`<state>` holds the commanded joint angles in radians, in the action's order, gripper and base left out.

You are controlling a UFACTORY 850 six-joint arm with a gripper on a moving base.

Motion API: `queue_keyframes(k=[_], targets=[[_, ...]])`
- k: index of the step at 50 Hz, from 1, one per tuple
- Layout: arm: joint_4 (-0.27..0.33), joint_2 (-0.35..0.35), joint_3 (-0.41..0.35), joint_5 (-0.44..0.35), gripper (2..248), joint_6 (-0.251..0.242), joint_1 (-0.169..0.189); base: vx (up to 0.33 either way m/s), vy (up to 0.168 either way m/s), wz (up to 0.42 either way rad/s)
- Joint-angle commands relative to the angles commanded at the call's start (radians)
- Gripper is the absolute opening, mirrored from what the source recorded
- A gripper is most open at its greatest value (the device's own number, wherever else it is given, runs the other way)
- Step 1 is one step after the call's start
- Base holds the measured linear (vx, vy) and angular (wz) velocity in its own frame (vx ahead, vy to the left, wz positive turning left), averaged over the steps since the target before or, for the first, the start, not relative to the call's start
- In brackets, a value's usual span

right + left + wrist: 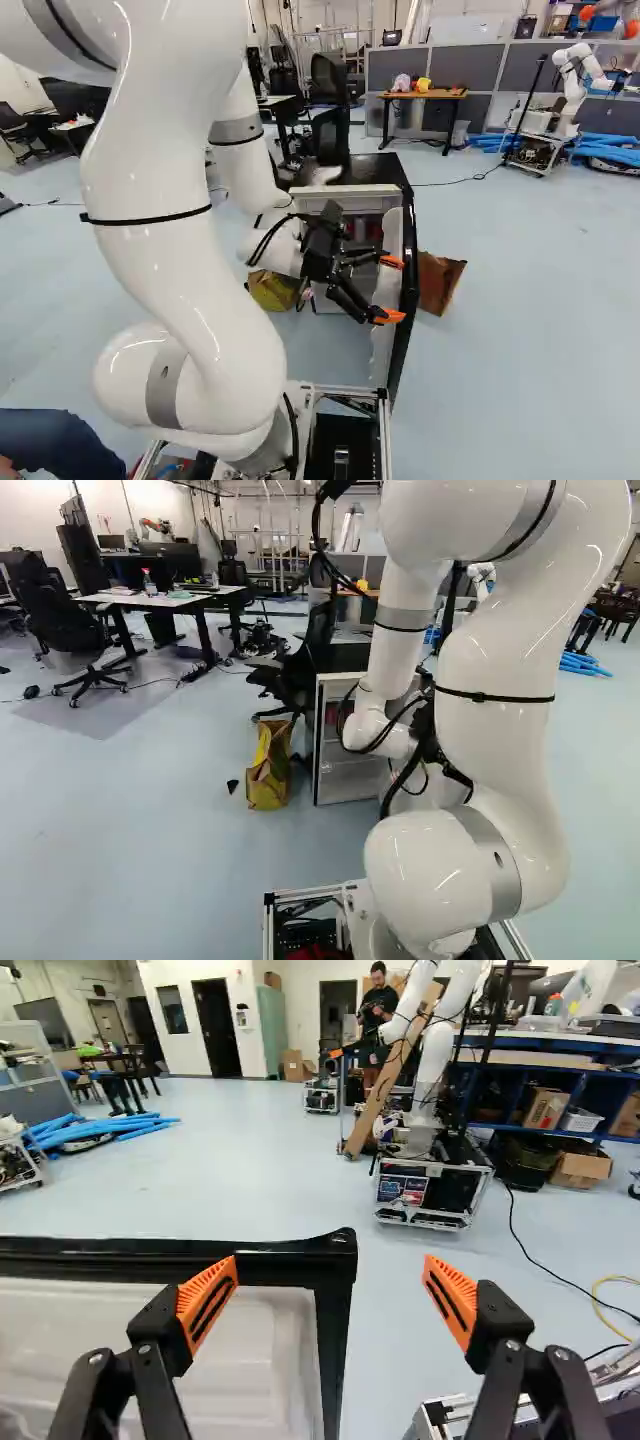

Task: Grab a drink from the fridge

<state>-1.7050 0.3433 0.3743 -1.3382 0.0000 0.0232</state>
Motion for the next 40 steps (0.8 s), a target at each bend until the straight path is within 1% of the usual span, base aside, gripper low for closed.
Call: queue_keyframes(k=[21,40], targets=[[0.005,0.055,0.121,0.012,247,0.0,0.154,0.0,0.0,0.0],[0.03,0.107,0.229,0.032,247,0.0,0.27,0.0,0.0,0.0]])
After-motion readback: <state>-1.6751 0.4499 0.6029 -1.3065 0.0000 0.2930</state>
